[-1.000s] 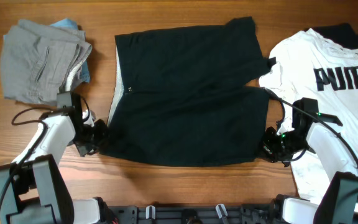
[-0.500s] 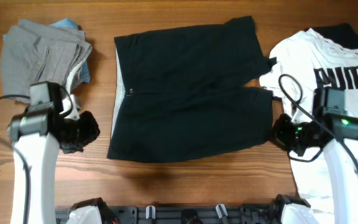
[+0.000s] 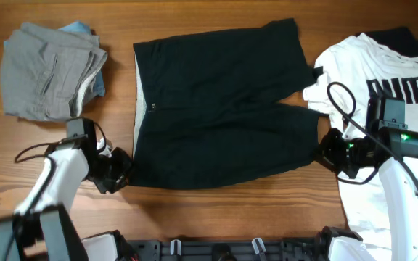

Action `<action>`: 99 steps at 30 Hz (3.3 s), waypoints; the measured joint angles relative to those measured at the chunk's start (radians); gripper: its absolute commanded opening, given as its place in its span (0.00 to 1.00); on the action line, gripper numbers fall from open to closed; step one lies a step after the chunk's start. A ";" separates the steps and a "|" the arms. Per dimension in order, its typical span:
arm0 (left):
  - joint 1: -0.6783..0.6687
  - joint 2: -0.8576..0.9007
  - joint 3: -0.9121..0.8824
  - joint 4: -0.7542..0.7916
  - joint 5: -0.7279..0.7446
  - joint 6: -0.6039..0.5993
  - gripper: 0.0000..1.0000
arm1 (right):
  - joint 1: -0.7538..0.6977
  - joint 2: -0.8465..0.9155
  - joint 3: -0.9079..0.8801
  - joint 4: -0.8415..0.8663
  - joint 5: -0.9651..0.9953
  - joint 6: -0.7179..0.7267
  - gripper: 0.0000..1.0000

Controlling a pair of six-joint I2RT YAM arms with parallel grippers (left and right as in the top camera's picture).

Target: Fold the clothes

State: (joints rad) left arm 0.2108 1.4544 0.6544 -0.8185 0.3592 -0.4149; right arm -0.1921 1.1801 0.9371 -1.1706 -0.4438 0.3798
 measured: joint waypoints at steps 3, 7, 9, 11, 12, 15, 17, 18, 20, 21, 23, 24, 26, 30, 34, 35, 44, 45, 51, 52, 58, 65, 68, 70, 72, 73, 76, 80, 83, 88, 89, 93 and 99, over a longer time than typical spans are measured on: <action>0.001 0.090 0.010 0.020 0.038 -0.014 0.32 | 0.000 0.000 0.000 0.004 0.015 0.000 0.04; 0.006 0.128 0.032 0.014 0.097 -0.018 0.54 | 0.000 0.000 0.000 0.005 0.033 0.000 0.04; 0.006 0.130 0.035 0.016 0.114 -0.011 0.58 | 0.000 0.000 0.000 0.008 0.035 0.000 0.04; 0.006 0.130 0.038 0.011 0.130 0.002 0.62 | 0.000 0.000 0.000 0.008 0.039 0.000 0.04; 0.006 0.130 0.038 0.003 0.137 0.013 0.64 | 0.000 0.000 0.000 0.009 0.041 0.000 0.05; 0.006 0.129 0.028 -0.053 0.136 0.039 0.60 | 0.000 0.000 0.000 0.013 0.045 0.000 0.05; 0.006 0.119 0.016 -0.080 0.118 0.047 0.51 | 0.000 0.000 0.000 0.016 0.045 0.000 0.05; 0.006 0.115 0.011 -0.087 0.113 0.051 0.50 | 0.000 0.000 0.000 0.016 0.045 0.000 0.05; 0.006 0.111 0.005 -0.094 0.104 0.058 0.50 | 0.000 0.000 0.000 0.016 0.045 0.000 0.05; 0.006 0.109 0.000 -0.090 0.102 0.058 0.51 | 0.000 0.000 0.000 0.016 0.045 0.000 0.05; 0.006 0.102 -0.018 -0.071 0.109 0.057 0.51 | 0.000 0.000 0.000 0.016 0.045 0.000 0.05; 0.006 0.089 -0.027 -0.057 0.114 0.055 0.49 | 0.000 0.000 0.000 0.018 0.045 0.000 0.05; 0.006 0.079 -0.037 -0.040 0.124 0.050 0.22 | 0.000 0.000 0.000 0.021 0.045 0.000 0.05; 0.005 0.080 -0.049 0.028 0.134 0.047 0.04 | 0.000 0.000 0.000 0.024 0.047 0.000 0.04; 0.005 0.080 -0.050 0.027 0.133 0.055 0.04 | 0.000 0.000 0.000 0.026 0.064 0.000 0.04; 0.005 0.080 -0.049 0.012 0.131 0.058 0.04 | 0.000 0.000 0.000 0.025 0.065 0.000 0.04; 0.005 -0.240 0.242 -0.422 0.067 0.129 0.04 | 0.002 -0.035 0.216 -0.224 0.079 -0.045 0.04; 0.005 -0.282 0.288 -0.459 0.056 0.132 0.04 | 0.002 -0.046 0.260 -0.254 0.078 -0.045 0.04; 0.004 -0.520 0.573 -0.663 -0.106 0.121 0.04 | 0.002 -0.070 0.489 -0.415 0.078 -0.050 0.04; 0.004 -0.544 0.591 -0.679 -0.132 0.114 0.04 | 0.002 -0.070 0.497 -0.398 0.078 -0.050 0.04; -0.002 -0.545 0.592 -0.711 -0.152 0.095 0.04 | 0.014 -0.047 0.500 -0.182 0.073 -0.048 0.05; -0.003 -0.459 0.487 -0.668 -0.083 0.072 0.04 | 0.024 0.115 0.500 -0.028 0.043 -0.041 0.05; -0.015 -0.430 0.463 -0.657 -0.043 0.067 0.04 | 0.025 0.211 0.500 0.039 0.039 -0.041 0.05; -0.018 -0.423 0.444 -0.628 -0.035 0.054 0.04 | 0.027 0.261 0.500 0.081 0.021 -0.042 0.05; -0.020 -0.415 0.395 -0.579 -0.032 0.029 0.04 | 0.033 0.326 0.500 0.133 -0.017 -0.053 0.05; -0.020 -0.413 0.375 -0.564 -0.032 0.014 0.04 | 0.037 0.343 0.500 0.151 -0.026 -0.064 0.05; -0.020 -0.401 0.310 -0.529 -0.053 -0.053 0.04 | 0.084 0.419 0.500 0.257 -0.050 -0.071 0.06; -0.020 -0.374 0.304 -0.485 -0.135 -0.130 0.04 | 0.161 0.532 0.500 0.455 -0.048 -0.072 0.09; -0.018 -0.335 0.301 -0.462 -0.232 -0.169 0.04 | 0.167 0.594 0.500 0.597 -0.011 -0.067 0.09; -0.018 -0.197 0.298 -0.346 -0.319 -0.200 0.18 | 0.203 0.718 0.505 0.760 0.015 -0.053 0.19; -0.018 -0.149 0.298 -0.307 -0.328 -0.207 0.22 | 0.212 0.740 0.505 0.766 0.016 -0.045 0.25; -0.018 -0.037 0.298 -0.253 -0.354 -0.211 0.23 | 0.220 0.764 0.509 0.671 0.010 -0.072 0.47; -0.018 0.018 0.298 -0.226 -0.404 -0.212 0.23 | 0.265 0.765 0.476 0.412 -0.005 -0.126 0.54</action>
State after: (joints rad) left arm 0.1928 1.4719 0.9520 -1.0443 -0.0444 -0.6266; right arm 0.0727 1.9450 1.4136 -0.7586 -0.4488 0.2543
